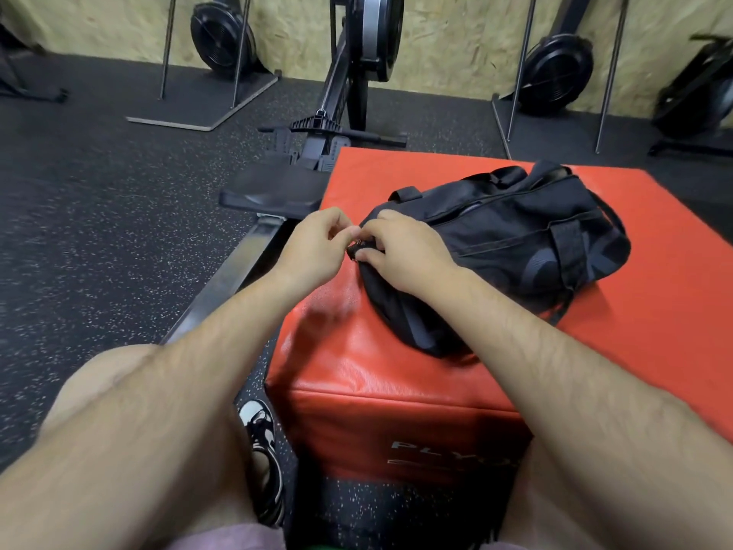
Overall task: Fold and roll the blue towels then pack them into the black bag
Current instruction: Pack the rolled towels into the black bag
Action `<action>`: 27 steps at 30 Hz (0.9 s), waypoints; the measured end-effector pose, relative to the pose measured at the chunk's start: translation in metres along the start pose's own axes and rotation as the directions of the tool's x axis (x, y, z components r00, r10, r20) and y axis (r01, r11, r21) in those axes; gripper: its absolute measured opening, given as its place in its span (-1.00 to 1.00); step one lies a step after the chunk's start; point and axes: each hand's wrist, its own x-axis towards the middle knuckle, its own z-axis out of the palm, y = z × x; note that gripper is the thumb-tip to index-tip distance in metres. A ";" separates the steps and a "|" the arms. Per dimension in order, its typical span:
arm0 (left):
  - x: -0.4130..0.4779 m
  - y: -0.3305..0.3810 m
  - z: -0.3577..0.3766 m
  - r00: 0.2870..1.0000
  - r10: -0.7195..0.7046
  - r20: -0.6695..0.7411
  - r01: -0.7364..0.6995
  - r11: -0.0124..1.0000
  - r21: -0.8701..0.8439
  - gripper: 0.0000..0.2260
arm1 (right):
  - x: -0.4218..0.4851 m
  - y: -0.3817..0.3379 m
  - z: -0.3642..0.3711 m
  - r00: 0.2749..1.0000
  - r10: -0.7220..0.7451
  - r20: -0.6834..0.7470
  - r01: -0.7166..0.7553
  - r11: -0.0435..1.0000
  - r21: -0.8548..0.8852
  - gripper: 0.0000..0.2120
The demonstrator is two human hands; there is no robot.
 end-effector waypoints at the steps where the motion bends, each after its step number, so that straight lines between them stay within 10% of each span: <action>1: -0.001 0.001 0.001 1.000 0.013 0.003 -0.013 1.000 -0.026 -0.81 | 0.002 0.001 0.000 1.000 0.022 -0.014 -0.022 0.999 0.045 -0.79; 7: 0.003 0.003 0.003 0.992 -0.116 0.041 0.122 0.952 -0.281 -0.91 | 0.007 0.005 -0.001 0.989 0.130 -0.075 -0.126 0.991 0.053 -0.81; 14: -0.003 0.004 0.013 0.991 0.026 0.128 0.001 0.979 -0.202 -0.86 | 0.012 0.005 -0.009 0.951 0.302 -0.070 -0.269 0.915 0.301 -0.79; 27: 0.025 -0.013 -0.010 0.986 0.078 -0.148 -0.047 0.979 0.198 -0.88 | 0.010 0.034 -0.039 0.944 0.216 -0.251 -0.225 0.974 -0.006 -0.77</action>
